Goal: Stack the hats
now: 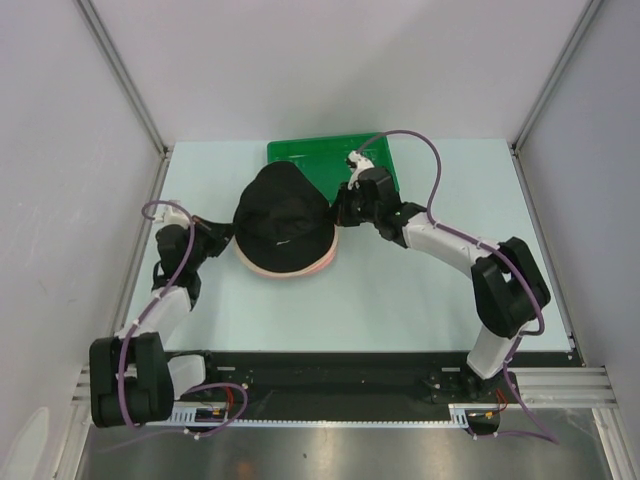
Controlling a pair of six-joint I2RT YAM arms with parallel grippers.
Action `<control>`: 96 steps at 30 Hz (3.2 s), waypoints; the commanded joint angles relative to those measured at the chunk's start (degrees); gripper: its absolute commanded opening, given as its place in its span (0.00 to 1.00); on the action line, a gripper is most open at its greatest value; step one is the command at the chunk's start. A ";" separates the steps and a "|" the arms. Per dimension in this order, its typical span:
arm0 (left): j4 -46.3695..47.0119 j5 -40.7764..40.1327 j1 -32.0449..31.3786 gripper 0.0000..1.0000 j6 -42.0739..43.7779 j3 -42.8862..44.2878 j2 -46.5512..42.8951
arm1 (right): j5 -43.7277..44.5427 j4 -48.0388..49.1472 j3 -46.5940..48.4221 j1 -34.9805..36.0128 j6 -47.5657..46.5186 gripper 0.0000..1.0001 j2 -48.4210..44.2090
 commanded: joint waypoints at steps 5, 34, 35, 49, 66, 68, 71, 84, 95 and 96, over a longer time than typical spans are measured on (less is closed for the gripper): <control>-9.99 -11.98 -3.32 0.00 8.75 2.31 5.14 | 5.47 -5.76 -8.67 6.33 0.53 0.00 -6.00; -4.98 -1.53 -12.21 0.00 22.20 7.41 7.52 | -11.92 5.93 -20.29 -6.74 -4.72 0.71 -32.74; -5.16 -1.44 -12.21 0.00 22.29 7.50 6.90 | -15.06 6.90 -18.28 -7.36 -4.99 0.71 -31.42; -5.95 -3.20 -12.21 0.00 22.38 7.15 3.73 | -37.85 43.19 -8.25 -10.09 11.60 0.78 -2.42; -4.90 -3.55 -12.21 0.00 22.29 6.18 3.03 | -44.81 54.55 -7.01 -9.38 21.99 0.24 5.77; -4.90 -3.81 -12.13 0.00 22.21 6.01 2.77 | -44.02 51.41 -7.28 -9.38 20.59 0.15 5.42; -4.72 -4.34 -12.21 0.00 22.12 5.48 1.98 | -40.77 43.43 -7.80 -9.38 15.76 0.00 4.02; -5.16 -8.73 -12.21 0.00 21.15 3.72 0.48 | -20.57 18.96 -14.92 -9.83 5.38 0.00 2.25; -15.00 -21.89 -12.21 0.00 18.78 4.07 1.27 | -10.28 10.78 -20.10 -4.21 4.76 0.00 1.82; -15.96 -22.96 -12.21 0.00 18.52 4.16 1.45 | -9.57 10.34 -20.89 -3.76 5.02 0.00 1.82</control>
